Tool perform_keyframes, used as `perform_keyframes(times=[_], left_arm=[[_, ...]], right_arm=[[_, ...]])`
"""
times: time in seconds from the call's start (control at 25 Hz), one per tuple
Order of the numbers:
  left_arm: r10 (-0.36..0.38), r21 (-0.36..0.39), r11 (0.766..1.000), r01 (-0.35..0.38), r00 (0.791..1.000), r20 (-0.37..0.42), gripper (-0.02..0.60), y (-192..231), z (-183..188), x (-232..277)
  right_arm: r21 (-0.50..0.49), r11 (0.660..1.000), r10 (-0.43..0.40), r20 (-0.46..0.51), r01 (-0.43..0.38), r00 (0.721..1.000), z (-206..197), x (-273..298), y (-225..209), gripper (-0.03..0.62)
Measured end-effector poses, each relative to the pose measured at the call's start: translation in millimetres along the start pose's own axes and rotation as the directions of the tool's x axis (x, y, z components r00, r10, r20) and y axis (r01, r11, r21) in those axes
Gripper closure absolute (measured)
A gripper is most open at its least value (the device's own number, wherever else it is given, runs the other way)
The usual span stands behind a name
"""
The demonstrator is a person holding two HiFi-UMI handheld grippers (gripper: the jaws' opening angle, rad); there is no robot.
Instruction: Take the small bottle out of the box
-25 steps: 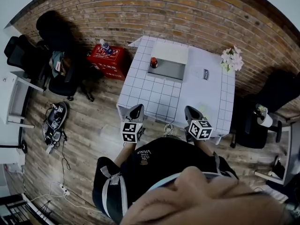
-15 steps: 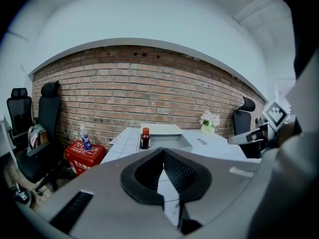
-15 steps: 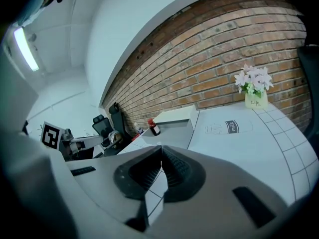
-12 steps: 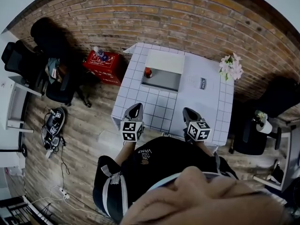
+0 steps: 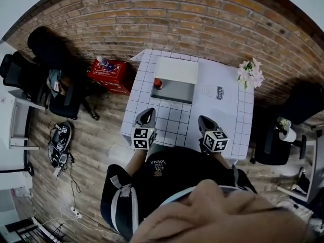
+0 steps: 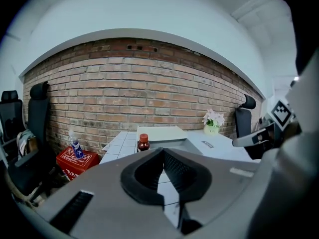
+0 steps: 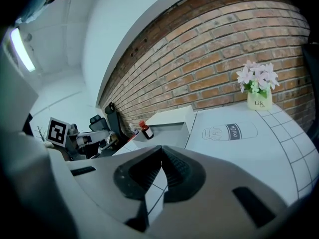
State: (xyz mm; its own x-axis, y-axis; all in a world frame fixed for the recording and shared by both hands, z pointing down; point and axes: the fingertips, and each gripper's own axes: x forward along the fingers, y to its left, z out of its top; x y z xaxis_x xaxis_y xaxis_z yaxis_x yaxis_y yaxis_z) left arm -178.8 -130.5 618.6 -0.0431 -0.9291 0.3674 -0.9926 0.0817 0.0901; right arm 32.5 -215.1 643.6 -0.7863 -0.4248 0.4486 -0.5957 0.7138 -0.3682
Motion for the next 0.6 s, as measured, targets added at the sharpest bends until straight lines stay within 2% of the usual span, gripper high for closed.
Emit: perform_keyframes(times=[0.24, 0.6], left_arm=[[-0.077, 0.045, 0.996, 0.078, 0.997, -0.02, 0.571, 18, 14, 24], [-0.201, 0.12, 0.971, 0.204, 0.979, -0.044, 0.569, 32, 23, 52]], right_arm=[[0.07, 0.994, -0.089, 0.042, 0.086, 0.995, 7, 4, 5, 0.591], [0.149, 0.969, -0.209, 0.086, 0.195, 0.974, 3, 6, 18, 0.591]])
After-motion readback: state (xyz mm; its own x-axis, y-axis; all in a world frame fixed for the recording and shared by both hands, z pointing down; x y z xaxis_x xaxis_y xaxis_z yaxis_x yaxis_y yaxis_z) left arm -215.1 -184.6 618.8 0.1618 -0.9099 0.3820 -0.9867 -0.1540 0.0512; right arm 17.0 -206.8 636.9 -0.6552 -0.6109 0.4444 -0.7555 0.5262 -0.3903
